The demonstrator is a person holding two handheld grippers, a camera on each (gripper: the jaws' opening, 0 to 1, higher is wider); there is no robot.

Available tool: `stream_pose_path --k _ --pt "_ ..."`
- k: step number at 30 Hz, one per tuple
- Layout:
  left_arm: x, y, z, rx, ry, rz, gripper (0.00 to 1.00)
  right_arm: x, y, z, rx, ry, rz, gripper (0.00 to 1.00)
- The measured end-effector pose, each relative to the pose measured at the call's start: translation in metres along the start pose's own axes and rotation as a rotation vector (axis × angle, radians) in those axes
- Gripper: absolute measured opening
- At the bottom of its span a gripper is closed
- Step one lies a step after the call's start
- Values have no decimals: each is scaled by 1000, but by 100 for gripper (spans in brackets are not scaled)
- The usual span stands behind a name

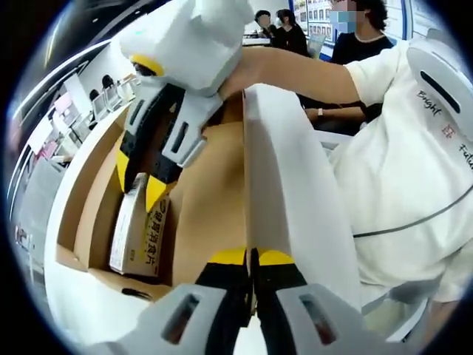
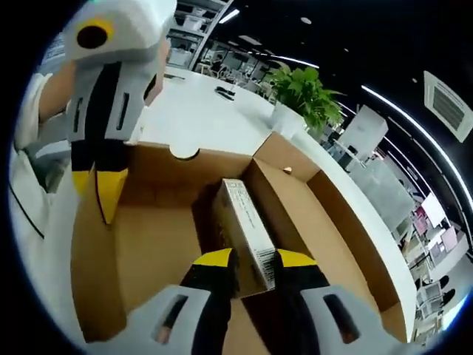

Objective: Operate the shoe box by opening the lid, removing the specified soft item, and placing it in the target area until the item is outside and the box remains undamaged.

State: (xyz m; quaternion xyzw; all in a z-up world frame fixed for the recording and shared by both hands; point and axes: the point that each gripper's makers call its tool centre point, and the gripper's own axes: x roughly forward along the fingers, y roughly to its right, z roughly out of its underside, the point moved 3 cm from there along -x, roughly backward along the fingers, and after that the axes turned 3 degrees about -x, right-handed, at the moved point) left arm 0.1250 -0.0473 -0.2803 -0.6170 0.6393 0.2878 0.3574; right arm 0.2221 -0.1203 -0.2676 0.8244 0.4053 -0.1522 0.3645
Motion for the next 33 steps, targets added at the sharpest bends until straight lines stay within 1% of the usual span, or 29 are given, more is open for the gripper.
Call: stream_pose_path --k 2,4,6,8,9,10,13,14,15,19,25,33 --pt "0 0 0 3 0 -1 1 0 3 1 26 2 -8 18" --pt "0 0 0 2 0 -2 1 1 4 2 23 6 -4 18" --pt "0 0 0 3 1 -2 1 3 5 2 -4 6 15 18" --pt "0 1 0 4 0 -3 1 9 15 0 -21 -13 31 17" --pt "1 1 0 5 0 -4 1 9 18 2 -27 -26 41 20" --pt "1 1 0 5 -1 -4 1 9 15 0 -46 -25 41 22" --pt "1 1 0 5 -3 -2 1 9 12 3 -105 -41 30 23" --pt "1 1 0 6 -2 -2 1 7 11 5 -104 -58 38 22" --pt "0 0 0 5 0 -3 1 7 10 4 -98 -46 36 22" --pt "0 0 0 3 2 -3 1 2 9 4 -104 -48 37 21" --pt "0 0 0 3 3 -3 1 -9 0 6 -93 -49 37 19" --pt "0 -1 -1 4 3 -3 1 -16 7 12 -78 -59 6 18"
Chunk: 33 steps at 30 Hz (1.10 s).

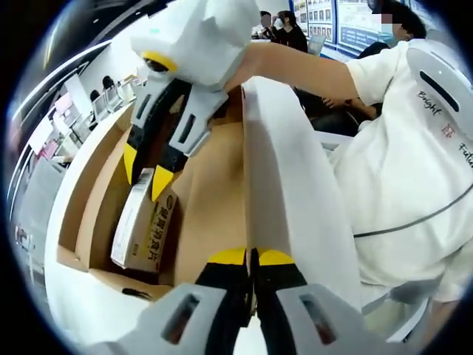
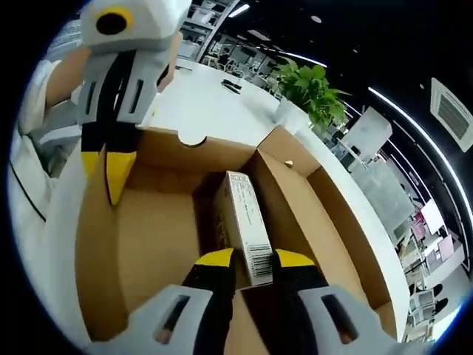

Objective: Operate the shoe box by opening the lid, removing the specified soft item, and placing it in the target area until the item is outside and the box remains undamaged.

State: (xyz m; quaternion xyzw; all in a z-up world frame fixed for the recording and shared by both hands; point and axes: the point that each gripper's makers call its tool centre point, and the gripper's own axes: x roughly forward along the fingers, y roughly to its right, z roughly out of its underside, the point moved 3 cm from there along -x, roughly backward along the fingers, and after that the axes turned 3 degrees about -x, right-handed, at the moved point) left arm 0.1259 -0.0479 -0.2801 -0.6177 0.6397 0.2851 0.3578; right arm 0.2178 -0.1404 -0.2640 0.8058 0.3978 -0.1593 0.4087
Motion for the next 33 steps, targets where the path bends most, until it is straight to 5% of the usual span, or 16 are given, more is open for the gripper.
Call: stream_pose_path --k 33 --pt "-1 1 0 4 -1 -4 1 -33 -2 30 -37 -142 -153 17"
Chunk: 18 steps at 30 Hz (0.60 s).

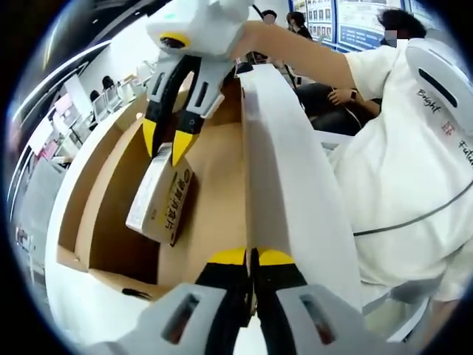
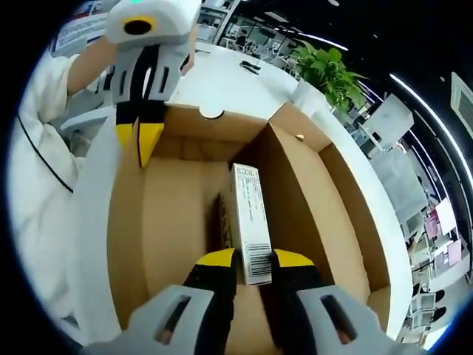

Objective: Operate the shoe box by opening the lid, removing the specified soft item, and placing it in the target area until the item is outside and the box remains undamaged.

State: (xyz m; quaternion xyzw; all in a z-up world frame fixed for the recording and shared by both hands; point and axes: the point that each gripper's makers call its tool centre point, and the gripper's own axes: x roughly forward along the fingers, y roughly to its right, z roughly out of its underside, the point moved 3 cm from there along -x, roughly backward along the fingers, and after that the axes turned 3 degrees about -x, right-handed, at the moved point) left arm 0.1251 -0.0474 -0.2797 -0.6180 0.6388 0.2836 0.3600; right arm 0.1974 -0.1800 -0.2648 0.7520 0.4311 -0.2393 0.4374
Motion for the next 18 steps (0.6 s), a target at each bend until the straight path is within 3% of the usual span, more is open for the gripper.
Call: stream_pose_path --k 14,18 --pt "0 0 0 1 -3 2 1 -10 5 16 -13 -124 -83 19" --pt "0 0 0 -1 -2 4 1 -11 -3 14 -32 -119 -168 24"
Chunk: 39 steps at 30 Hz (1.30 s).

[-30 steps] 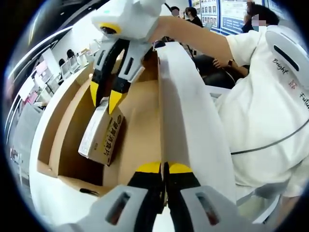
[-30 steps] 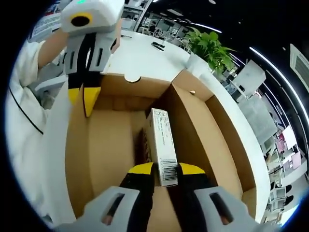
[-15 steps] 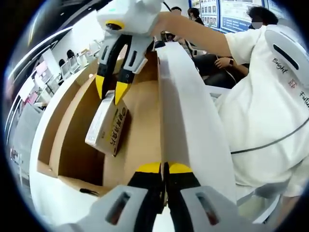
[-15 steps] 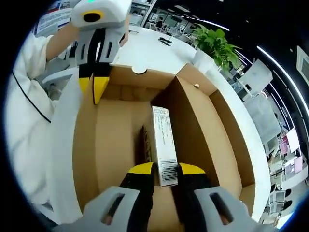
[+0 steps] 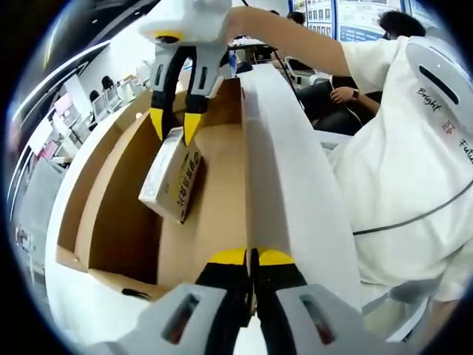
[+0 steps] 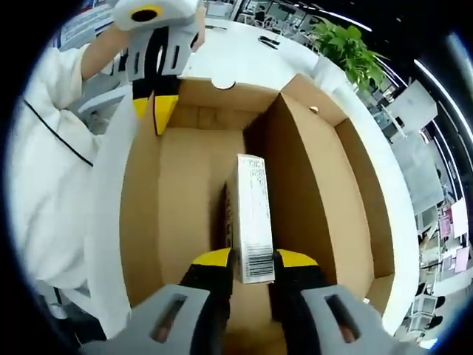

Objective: Operate the shoe box by opening the lid, removing the specified soft item, and placing it in the target area until the item is outside and the box remains undamaged.

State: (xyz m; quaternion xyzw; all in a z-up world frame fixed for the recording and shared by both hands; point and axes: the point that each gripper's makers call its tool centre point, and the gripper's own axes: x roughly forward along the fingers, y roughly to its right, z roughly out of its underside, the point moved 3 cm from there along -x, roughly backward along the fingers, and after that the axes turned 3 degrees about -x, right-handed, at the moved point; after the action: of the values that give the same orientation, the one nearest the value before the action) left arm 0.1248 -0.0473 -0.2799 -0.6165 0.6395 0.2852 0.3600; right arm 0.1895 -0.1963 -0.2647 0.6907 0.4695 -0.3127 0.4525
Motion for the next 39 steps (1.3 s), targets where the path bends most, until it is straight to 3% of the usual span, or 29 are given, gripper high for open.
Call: stream_pose_path --k 4,7,9,10,13,15,18,21,28,33,39 --pt "0 0 0 0 -1 1 1 0 1 -7 2 22 -20 36" --pt "0 0 0 0 -2 0 1 0 1 -17 4 49 -65 36" --pt "0 0 0 0 -2 -1 1 1 -1 -27 56 101 -132 34" --pt "0 0 0 1 -2 -2 1 2 6 -30 96 102 -132 34" --pt "0 0 0 2 0 -2 1 5 8 -23 51 -11 -159 32" --pt "0 0 0 2 1 0 1 7 9 -25 41 -41 -166 31" --pt "0 0 0 1 2 2 1 8 7 -32 64 -44 -209 31" --pt "0 0 0 3 1 0 1 12 4 -30 65 -104 -259 31" --pt "0 0 0 9 8 -3 1 30 3 -30 38 -157 -268 29" --pt "0 0 0 9 8 -2 1 46 1 -19 44 -221 -299 28" --pt "0 -1 -1 8 7 -1 1 49 1 -20 37 -245 -304 26"
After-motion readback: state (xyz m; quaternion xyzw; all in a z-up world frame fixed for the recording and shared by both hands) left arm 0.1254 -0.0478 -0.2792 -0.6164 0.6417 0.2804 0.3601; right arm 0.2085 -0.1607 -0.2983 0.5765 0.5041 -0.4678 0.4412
